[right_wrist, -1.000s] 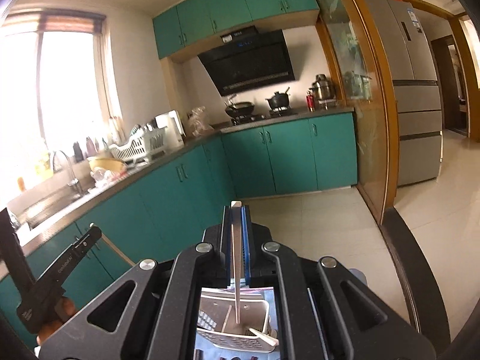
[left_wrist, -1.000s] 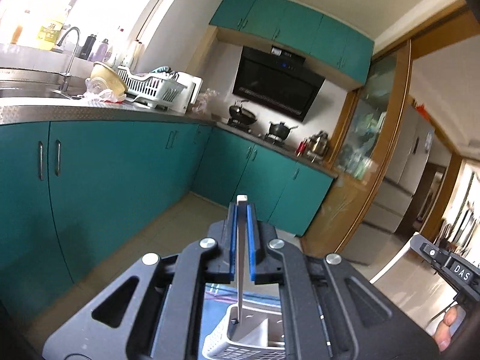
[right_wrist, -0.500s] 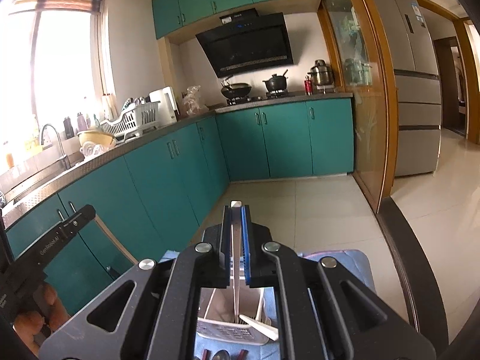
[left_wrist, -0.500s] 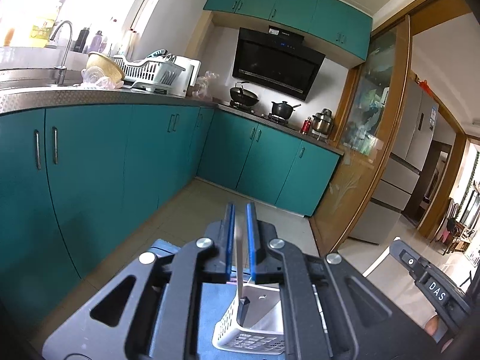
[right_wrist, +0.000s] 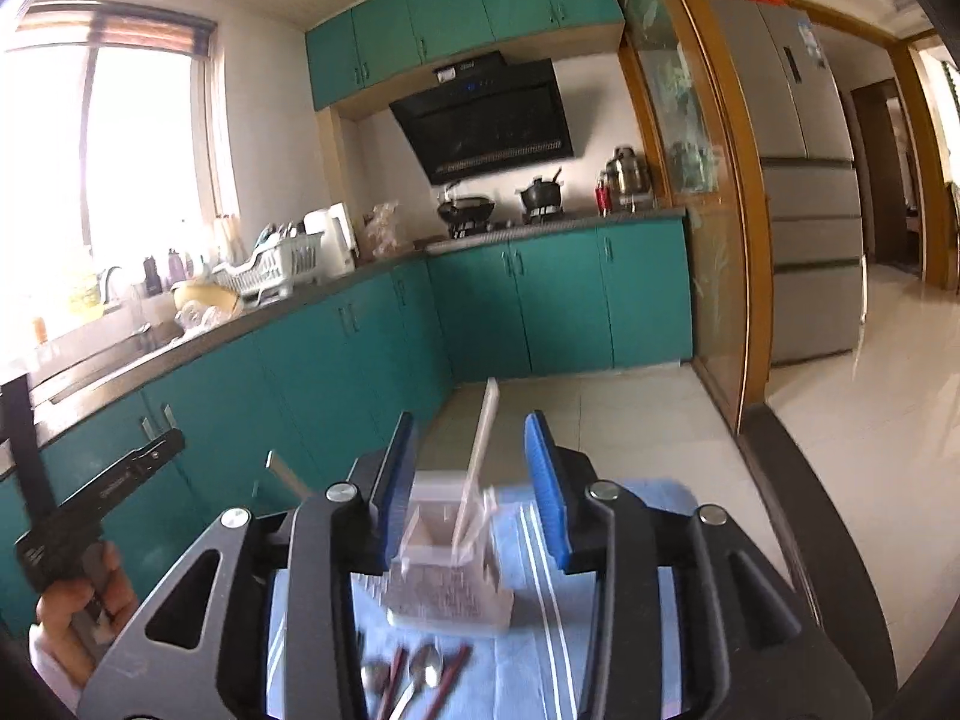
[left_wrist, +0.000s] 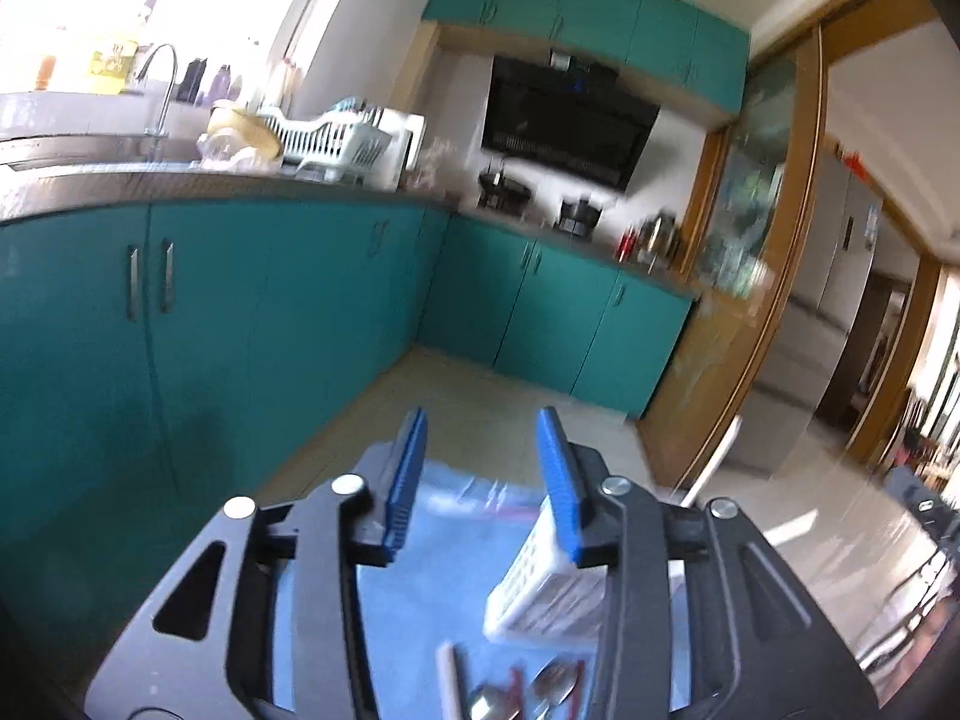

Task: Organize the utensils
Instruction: 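Grasp a white chopstick with the left tool while the right tool grasps a dark-red chopstick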

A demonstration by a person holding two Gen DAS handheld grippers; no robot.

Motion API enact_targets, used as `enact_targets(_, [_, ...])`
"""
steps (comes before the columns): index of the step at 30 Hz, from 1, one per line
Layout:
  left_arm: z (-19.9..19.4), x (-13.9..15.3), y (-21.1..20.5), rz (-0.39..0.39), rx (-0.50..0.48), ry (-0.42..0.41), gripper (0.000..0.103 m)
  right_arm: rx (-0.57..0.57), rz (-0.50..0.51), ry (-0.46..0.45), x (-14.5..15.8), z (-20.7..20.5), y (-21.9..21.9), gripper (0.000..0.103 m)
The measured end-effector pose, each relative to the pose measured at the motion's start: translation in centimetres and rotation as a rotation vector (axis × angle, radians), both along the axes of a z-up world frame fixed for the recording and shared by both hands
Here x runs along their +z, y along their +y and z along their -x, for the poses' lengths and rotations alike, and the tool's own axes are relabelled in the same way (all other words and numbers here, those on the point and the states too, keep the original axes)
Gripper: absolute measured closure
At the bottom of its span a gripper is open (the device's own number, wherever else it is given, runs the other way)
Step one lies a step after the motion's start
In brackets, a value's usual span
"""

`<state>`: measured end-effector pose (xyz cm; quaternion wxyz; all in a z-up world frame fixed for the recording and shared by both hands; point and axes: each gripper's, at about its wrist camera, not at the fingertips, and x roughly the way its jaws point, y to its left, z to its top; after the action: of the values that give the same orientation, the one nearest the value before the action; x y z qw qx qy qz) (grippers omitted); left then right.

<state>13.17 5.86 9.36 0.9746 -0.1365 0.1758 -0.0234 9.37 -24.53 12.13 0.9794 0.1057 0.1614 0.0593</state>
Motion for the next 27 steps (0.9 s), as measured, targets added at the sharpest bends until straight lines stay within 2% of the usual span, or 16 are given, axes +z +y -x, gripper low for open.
enact_targets(2, [0.3, -2.8, 0.5, -0.037, -0.014, 0.083, 0.066, 0.019, 0.001, 0.071, -2.1, 0.8, -0.2, 0.066])
enact_targets(5, [-0.2, -6.8, 0.5, -0.074, -0.043, 0.197, 0.066, 0.037, 0.026, 0.226, -6.7, 0.1, 0.6, 0.066])
enact_targets(7, [-1.0, -9.8, 0.1, -0.08, -0.079, 0.291, 0.066, 0.058, 0.019, 0.378, -11.2, -1.7, 1.4, 0.066])
enact_targets(9, [-2.0, -13.0, -0.8, -0.074, -0.134, 0.39, 0.071, 0.082, 0.0, 0.497, -14.7, -3.2, 2.6, 0.066])
enact_targets(11, [-2.6, -15.0, -1.9, -0.103, -0.17, 0.454, 0.072, 0.099, 0.023, 0.569, -17.2, -4.1, 4.3, 0.066])
enact_targets(15, [-3.6, -17.7, -3.8, -0.163, -0.216, 0.518, 0.073, 0.134, 0.069, 0.64, -19.8, -5.3, 7.1, 0.066])
enact_targets(18, [-4.1, -19.1, -4.6, -0.188, -0.232, 0.552, 0.074, 0.13, 0.085, 0.66, -20.3, -5.7, 8.0, 0.066])
enact_targets(21, [-4.6, -19.9, -5.0, -0.21, -0.232, 0.573, 0.078, 0.122, 0.098, 0.675, -20.8, -5.9, 8.2, 0.066])
enact_targets(27, [-5.2, -20.1, -5.4, -0.198, -0.246, 0.582, 0.078, 0.122, 0.105, 0.688, -21.6, -6.2, 8.0, 0.066])
